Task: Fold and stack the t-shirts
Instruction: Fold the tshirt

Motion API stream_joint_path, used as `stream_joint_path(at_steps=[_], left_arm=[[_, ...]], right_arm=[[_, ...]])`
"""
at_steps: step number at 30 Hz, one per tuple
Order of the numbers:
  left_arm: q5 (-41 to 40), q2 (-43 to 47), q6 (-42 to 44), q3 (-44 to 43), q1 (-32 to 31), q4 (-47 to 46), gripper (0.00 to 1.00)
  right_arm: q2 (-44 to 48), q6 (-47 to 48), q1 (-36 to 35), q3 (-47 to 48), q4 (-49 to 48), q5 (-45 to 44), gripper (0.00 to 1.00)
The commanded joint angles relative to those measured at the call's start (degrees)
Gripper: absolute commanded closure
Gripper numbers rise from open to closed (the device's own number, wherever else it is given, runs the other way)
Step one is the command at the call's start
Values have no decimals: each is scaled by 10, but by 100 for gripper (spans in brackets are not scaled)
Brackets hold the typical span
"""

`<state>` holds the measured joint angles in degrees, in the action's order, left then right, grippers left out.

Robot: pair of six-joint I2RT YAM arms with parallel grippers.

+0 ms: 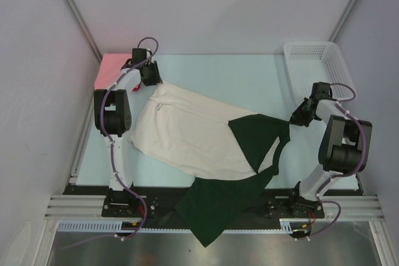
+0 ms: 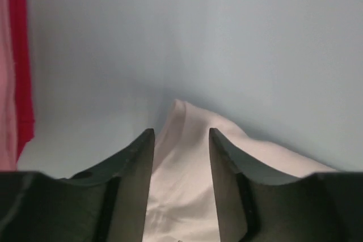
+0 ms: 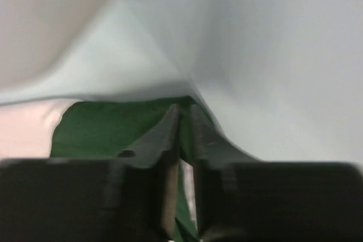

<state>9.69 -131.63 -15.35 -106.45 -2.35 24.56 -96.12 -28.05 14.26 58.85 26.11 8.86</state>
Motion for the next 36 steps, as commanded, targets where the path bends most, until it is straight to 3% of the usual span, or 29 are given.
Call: stream_joint_path(at_steps=[1,4,6,9,11,16,22,26,27,28,36], left_arm=[[-73,44,1,-16,9,-14,47],[-126,103,16,33,9,-8,39],[-157,169,18,60,9,7,41],[-222,259,-19,133,11,35,42],[-272,331,-74,203,16,51,42],[-250,457,-175,393,50,58,41],[-188,541,-292,550,127,52,38],[-144,566,-329,611,158,31,27],[-142,570,-339,620,158,29,17],[-137,574,-356,636,159,23,13],[-80,542,-398,654,181,-4,18]], right_arm=[[-11,25,-9,52,47,-51,78],[24,28,-5,61,89,-66,53],[57,34,1,59,110,-72,44],[101,50,4,54,157,-79,40],[149,62,-3,49,179,-71,39],[207,69,-77,43,212,-6,37],[237,60,-266,22,188,72,34],[240,37,-341,-1,172,87,34],[243,27,-347,-6,160,93,34],[246,22,-355,-10,154,105,35],[263,31,-365,-17,154,109,36]])
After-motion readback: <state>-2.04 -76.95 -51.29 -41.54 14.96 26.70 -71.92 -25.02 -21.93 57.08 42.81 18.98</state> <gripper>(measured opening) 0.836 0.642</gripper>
